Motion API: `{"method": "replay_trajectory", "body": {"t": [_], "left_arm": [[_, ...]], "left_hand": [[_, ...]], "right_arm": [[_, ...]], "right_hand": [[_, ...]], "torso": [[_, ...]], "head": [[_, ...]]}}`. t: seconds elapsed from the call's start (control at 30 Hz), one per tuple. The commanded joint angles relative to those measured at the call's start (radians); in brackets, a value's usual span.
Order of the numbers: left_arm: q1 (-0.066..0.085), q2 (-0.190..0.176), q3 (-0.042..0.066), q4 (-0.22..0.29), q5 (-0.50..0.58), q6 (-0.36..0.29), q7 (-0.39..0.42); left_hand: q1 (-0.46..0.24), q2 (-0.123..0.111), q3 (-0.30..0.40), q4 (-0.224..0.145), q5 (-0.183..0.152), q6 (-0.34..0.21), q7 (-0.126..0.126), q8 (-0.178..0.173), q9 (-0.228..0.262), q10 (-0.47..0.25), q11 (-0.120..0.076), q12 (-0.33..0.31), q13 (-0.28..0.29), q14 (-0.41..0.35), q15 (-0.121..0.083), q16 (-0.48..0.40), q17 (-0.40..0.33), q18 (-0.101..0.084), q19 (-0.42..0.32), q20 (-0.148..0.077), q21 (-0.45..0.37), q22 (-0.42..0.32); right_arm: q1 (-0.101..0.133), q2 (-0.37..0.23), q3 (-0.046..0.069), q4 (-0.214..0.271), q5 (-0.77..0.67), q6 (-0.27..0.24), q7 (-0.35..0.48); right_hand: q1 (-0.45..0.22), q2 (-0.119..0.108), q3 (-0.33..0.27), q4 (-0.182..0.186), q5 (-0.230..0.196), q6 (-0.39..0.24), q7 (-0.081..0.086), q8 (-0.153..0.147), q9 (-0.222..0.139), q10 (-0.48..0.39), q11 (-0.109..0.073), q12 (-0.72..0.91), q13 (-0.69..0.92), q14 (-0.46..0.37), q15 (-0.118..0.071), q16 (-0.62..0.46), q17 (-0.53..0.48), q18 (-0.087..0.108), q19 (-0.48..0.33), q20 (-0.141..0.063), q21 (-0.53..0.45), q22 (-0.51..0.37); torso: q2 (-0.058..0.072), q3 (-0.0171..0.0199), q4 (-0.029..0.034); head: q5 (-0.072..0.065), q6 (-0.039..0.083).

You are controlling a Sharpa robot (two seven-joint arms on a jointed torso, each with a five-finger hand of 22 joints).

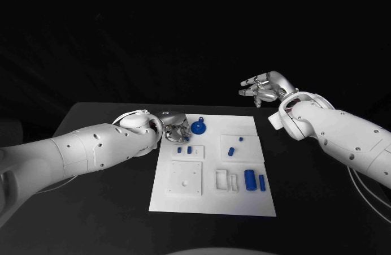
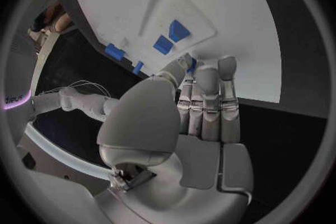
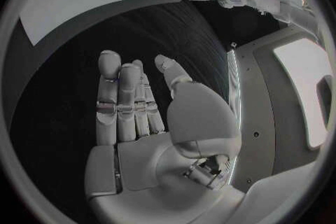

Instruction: Assemble the parts on the task board

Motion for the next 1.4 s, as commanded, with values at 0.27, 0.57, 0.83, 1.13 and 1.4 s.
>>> {"method": "replay_trajectory", "body": {"t": [0.27,0.57,0.83,1.13,1.4], "left_arm": [[-0.005,0.007,-0.002,0.0,-0.01,0.024,-0.01],[-0.005,0.015,-0.007,-0.002,-0.053,0.096,-0.052],[-0.005,0.012,-0.013,-0.001,-0.063,0.083,-0.058],[-0.005,0.009,-0.013,0.0,-0.05,0.025,-0.046],[-0.006,0.007,-0.013,-0.003,-0.042,0.007,-0.05]], "left_hand": [[0.005,0.005,-0.003,-0.003,-0.002,0.006,0.005,0.006,0.002,0.0,0.003,-0.004,0.001,0.001,-0.003,-0.002,-0.001,0.019,-0.006,0.002,0.007,0.02],[0.008,0.005,-0.006,-0.008,-0.002,0.018,0.003,0.006,0.002,0.01,0.0,-0.004,0.001,-0.004,-0.005,-0.001,0.0,0.015,-0.011,-0.001,0.007,0.02],[0.009,-0.001,-0.005,-0.013,-0.005,-0.013,0.009,0.004,-0.001,-0.006,0.006,-0.004,0.001,-0.002,-0.001,0.0,-0.001,0.017,-0.01,0.002,0.009,0.02],[0.001,-0.027,0.026,-0.007,-0.006,-0.086,0.013,0.005,-0.002,-0.064,0.023,-0.004,0.001,-0.009,0.008,-0.002,-0.002,0.028,-0.013,0.01,0.007,0.02],[-0.005,-0.058,0.052,0.0,-0.008,-0.198,0.0,0.003,-0.005,-0.112,0.039,-0.004,0.0,-0.015,0.017,-0.004,-0.004,0.033,-0.014,0.017,0.003,0.019]], "right_arm": [[0.0,-0.001,0.0,0.002,0.0,0.017,0.002],[0.0,-0.002,0.0,0.002,0.0,0.02,0.001],[0.0,-0.007,0.0,0.005,-0.001,0.026,-0.001],[0.0,-0.009,0.0,0.007,-0.003,0.03,-0.001],[-0.001,-0.016,0.0,0.012,-0.037,0.127,-0.044]], "right_hand": [[-0.008,0.002,0.006,0.002,0.005,0.002,0.007,-0.003,-0.001,0.003,0.002,-0.005,-0.001,-0.006,0.0,0.006,-0.001,0.018,0.032,0.003,-0.001,0.001],[-0.008,0.002,0.006,0.002,0.005,0.002,0.007,-0.003,-0.001,0.003,0.002,-0.005,-0.001,-0.006,0.0,0.006,-0.001,0.018,0.032,0.003,-0.001,0.001],[-0.009,0.001,0.007,0.0,0.004,0.003,0.007,-0.003,-0.001,0.003,0.002,-0.004,-0.001,-0.007,0.0,0.007,-0.002,0.018,0.032,0.003,0.0,0.001],[-0.009,0.001,0.007,0.0,0.004,0.003,0.007,-0.003,-0.001,0.003,0.002,-0.004,-0.001,-0.007,0.0,0.007,-0.002,0.018,0.032,0.003,0.0,0.001],[-0.019,0.006,0.006,0.003,-0.046,-0.015,0.015,-0.003,-0.001,-0.034,0.023,-0.07,-0.041,0.017,0.01,0.02,-0.002,0.025,0.041,0.009,0.057,0.016]], "torso": [[0.0,0.0001,0.0001],[0.0,0.0,0.0003],[0.0,-0.0004,0.0006],[0.0,-0.0001,0.0007],[0.0,0.0001,0.0012]], "head": [[-0.002,-0.001],[-0.002,-0.002],[-0.004,-0.002],[-0.004,-0.001],[-0.003,0.002]]}}
